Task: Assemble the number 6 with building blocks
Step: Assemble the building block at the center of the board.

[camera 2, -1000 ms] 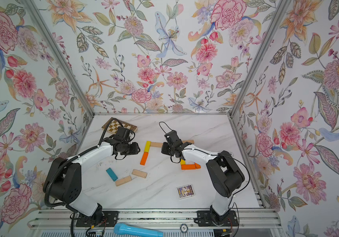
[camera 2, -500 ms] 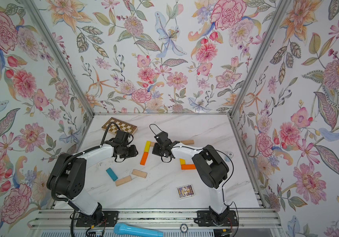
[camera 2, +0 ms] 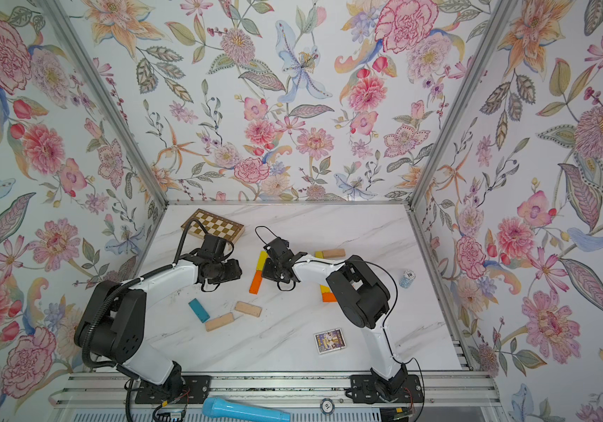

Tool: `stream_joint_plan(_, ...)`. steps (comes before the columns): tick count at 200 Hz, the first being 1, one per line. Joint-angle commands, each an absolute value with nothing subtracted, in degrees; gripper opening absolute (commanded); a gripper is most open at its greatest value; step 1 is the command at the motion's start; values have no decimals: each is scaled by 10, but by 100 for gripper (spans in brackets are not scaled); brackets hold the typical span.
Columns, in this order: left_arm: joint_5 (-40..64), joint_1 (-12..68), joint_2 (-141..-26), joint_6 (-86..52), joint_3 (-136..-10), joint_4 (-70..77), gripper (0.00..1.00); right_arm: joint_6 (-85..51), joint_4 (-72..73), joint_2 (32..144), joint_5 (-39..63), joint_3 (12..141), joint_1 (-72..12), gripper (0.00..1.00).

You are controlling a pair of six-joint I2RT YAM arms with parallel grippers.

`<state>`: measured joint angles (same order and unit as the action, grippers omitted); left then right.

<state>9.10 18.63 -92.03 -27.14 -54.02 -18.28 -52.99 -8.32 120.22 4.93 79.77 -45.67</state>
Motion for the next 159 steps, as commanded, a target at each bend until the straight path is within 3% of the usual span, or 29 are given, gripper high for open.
stream_joint_plan(1,70,181,-904,-277,-534,-191,59,-543,-98,1218,56,818,-461,3)
stream_joint_plan(159,76,181,-901,-275,-526,-184,63,-539,-116,1250,57,856,-465,4)
